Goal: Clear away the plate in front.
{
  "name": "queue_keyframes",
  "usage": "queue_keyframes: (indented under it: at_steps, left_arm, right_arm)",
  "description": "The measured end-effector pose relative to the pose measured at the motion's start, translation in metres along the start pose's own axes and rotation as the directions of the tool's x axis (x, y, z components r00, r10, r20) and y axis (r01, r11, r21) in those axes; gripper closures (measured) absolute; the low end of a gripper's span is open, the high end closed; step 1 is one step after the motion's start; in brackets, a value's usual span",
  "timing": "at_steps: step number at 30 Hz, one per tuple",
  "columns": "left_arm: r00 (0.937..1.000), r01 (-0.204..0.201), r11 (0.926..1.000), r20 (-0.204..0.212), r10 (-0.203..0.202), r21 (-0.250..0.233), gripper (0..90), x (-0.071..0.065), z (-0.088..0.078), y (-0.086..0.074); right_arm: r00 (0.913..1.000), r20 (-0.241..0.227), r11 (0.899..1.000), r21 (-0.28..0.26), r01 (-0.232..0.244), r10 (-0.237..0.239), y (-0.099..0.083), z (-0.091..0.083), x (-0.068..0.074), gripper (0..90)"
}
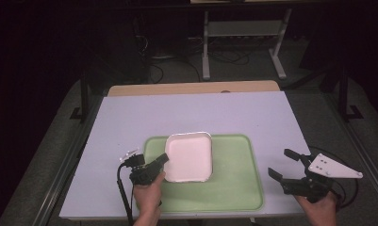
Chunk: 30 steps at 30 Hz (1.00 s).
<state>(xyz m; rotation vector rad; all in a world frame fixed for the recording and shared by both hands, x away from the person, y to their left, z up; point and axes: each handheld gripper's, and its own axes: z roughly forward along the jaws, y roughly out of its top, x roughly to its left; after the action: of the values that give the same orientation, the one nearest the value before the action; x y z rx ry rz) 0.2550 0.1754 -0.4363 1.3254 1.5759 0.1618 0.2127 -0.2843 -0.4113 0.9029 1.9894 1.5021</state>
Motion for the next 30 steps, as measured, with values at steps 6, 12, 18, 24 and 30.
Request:
queue_keyframes:
  at_steps: [6,12,18,24,30]
  left_arm:
    - [0.9993,-0.020,0.9997,-0.032,0.020,0.017,88.5,-0.006,0.001,-0.012]
    - [0.9971,-0.034,0.9984,-0.067,0.037,0.045,88.5,-0.008,0.005,-0.022]
    - [0.9950,-0.028,0.9979,-0.094,0.034,0.058,88.4,-0.007,0.006,-0.022]
    - [0.9915,-0.047,0.9960,-0.117,0.056,0.077,87.6,-0.008,0.009,-0.022]
    - [0.9907,-0.040,0.9954,-0.126,0.050,0.087,86.5,-0.009,0.012,-0.024]
  right_arm:
    - [1.0000,0.000,1.000,-0.001,0.000,0.000,0.000,0.000,0.000,13.7]
    - [1.0000,-0.005,1.000,0.002,0.004,-0.004,0.000,0.001,0.001,13.7]
    - [1.0000,-0.005,1.000,0.003,0.004,-0.004,0.000,0.000,0.001,13.7]
    - [1.0000,-0.006,1.000,0.002,0.004,-0.004,0.000,0.000,0.001,13.7]
    - [1.0000,-0.007,1.000,0.001,0.004,-0.004,0.000,0.000,0.001,13.7]
